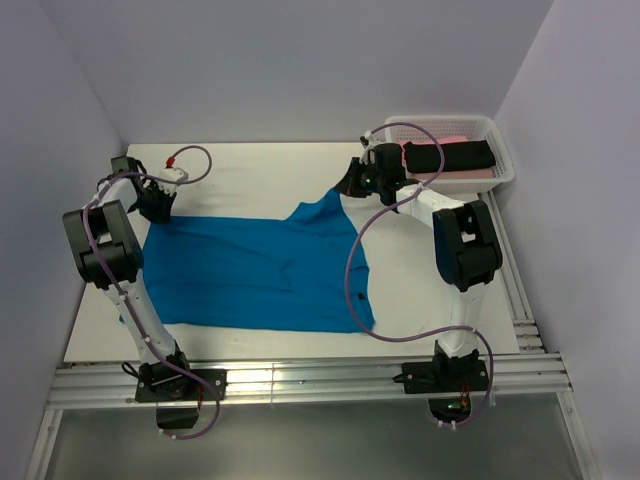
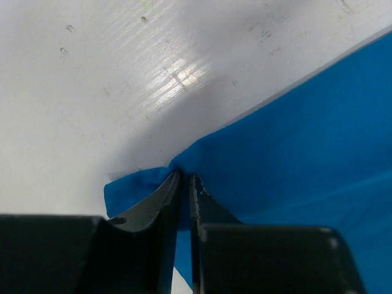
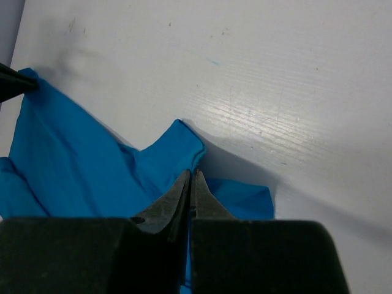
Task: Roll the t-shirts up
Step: Fold the tshirt
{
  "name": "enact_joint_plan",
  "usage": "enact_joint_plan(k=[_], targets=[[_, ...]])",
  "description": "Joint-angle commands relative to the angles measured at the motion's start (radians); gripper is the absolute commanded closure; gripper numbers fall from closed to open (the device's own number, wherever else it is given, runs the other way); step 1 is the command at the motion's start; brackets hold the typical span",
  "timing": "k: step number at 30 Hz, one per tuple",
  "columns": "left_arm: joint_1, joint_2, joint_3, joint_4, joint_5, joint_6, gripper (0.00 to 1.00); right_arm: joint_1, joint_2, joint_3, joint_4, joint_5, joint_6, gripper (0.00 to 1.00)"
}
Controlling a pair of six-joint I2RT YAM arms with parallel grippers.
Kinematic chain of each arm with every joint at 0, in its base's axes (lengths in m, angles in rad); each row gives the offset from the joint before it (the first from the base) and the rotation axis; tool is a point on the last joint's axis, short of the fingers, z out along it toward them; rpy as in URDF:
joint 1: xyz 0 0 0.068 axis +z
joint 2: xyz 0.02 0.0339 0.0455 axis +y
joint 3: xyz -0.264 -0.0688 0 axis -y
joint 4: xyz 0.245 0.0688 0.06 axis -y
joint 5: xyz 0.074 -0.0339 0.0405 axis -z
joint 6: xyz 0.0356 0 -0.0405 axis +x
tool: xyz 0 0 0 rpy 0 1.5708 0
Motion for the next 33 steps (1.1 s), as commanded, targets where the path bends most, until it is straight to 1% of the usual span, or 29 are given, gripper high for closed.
enact_joint_plan(k=[1,2,4,8,20,25,33], targets=[[0.000,0.032,0.016,0.012,0.006,0.012,0.86,-0.011,-0.024,0.032,0.024,-0.016,-0.008,1.00],[0.000,0.035,0.014,0.019,0.006,0.007,0.92,-0.011,-0.024,0.032,0.022,-0.018,-0.007,1.00],[-0.001,0.041,0.008,0.030,0.004,-0.002,0.99,-0.011,-0.025,0.032,0.024,-0.016,-0.007,1.00],[0.000,0.032,-0.003,0.073,0.004,-0.042,1.00,-0.013,-0.028,0.038,0.015,-0.016,-0.010,1.00],[0.000,0.026,0.048,0.133,0.033,-0.157,0.99,-0.013,-0.030,0.027,0.022,-0.016,-0.007,1.00],[-0.001,0.023,0.057,0.142,0.026,-0.177,0.99,-0.014,-0.028,0.035,0.022,-0.013,-0.005,1.00],[-0.001,0.020,0.115,0.117,0.053,-0.227,1.00,-0.019,-0.022,0.072,0.012,-0.015,-0.001,1.00]])
